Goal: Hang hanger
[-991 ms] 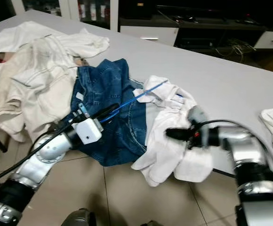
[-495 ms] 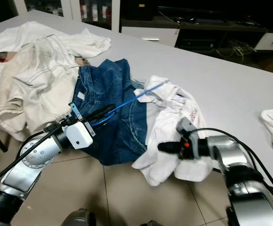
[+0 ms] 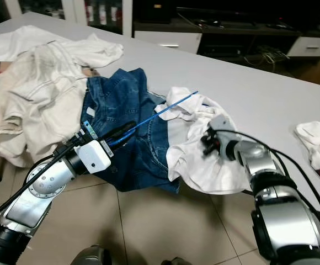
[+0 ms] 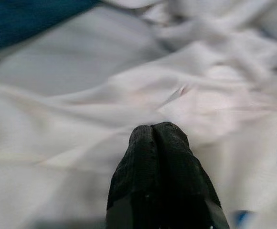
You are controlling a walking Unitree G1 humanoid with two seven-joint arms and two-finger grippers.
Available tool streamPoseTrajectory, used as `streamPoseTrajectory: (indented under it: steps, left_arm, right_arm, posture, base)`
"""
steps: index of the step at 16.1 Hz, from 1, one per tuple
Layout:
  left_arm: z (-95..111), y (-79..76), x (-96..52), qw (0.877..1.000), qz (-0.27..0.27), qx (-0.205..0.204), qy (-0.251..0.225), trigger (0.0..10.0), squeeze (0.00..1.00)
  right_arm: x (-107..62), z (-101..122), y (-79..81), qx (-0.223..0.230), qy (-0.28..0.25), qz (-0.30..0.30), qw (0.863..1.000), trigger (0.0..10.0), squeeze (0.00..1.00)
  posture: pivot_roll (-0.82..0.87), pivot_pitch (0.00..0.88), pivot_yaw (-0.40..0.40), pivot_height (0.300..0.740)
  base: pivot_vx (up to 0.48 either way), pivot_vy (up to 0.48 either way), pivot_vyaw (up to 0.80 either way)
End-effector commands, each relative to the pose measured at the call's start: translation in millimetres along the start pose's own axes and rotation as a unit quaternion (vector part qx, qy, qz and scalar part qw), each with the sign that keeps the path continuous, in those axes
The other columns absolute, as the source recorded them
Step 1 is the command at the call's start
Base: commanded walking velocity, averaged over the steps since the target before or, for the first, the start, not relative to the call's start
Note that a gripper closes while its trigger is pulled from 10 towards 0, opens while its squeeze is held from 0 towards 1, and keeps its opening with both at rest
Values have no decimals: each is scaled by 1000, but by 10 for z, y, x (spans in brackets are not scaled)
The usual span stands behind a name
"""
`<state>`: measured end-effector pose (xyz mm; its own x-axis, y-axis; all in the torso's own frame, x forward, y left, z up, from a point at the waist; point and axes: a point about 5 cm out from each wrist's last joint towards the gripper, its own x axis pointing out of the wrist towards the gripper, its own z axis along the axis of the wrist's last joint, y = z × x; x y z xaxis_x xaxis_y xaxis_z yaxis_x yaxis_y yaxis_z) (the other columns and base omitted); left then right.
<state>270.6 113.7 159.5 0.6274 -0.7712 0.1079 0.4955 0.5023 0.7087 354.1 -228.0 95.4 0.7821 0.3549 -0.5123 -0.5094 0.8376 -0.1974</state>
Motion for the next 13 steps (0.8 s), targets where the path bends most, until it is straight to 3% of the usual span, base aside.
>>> streamPoseTrajectory:
  steps: [1,3,6,7,10,13]
  left_arm:
    - [55,-9,20,1000,0,1,-9,10000,0]
    - [52,-2,22,1000,5,-2,-8,10000,0]
    - [44,-9,45,1000,17,-22,-9,10000,0]
    - [42,-4,47,999,21,-27,-8,10000,0]
    - [-110,151,31,989,109,-98,26,10000,0]
    - [-191,215,0,984,135,-101,51,10000,0]
  right_arm:
    - [-6,49,-64,-2,-5,-34,999,10000,0]
    - [-21,85,-155,-2,-6,-94,996,10000,0]
    - [-86,210,-338,8,-30,-200,979,10000,0]
    - [-92,228,-350,9,-35,-205,978,10000,0]
    - [-211,464,-500,33,-126,-237,963,10000,0]
    - [-309,469,-585,55,-159,-254,952,10000,0]
  posture:
    - [181,24,-113,710]
    - [183,26,-113,710]
    - [180,27,-108,710]
    - [180,27,-108,710]
    - [171,25,-106,710]
    - [158,18,-102,710]
  base:
    - [0,0,0]
    - [0,0,0]
    - [0,0,0]
    - [0,0,0]
    - [0,0,0]
    - [0,0,0]
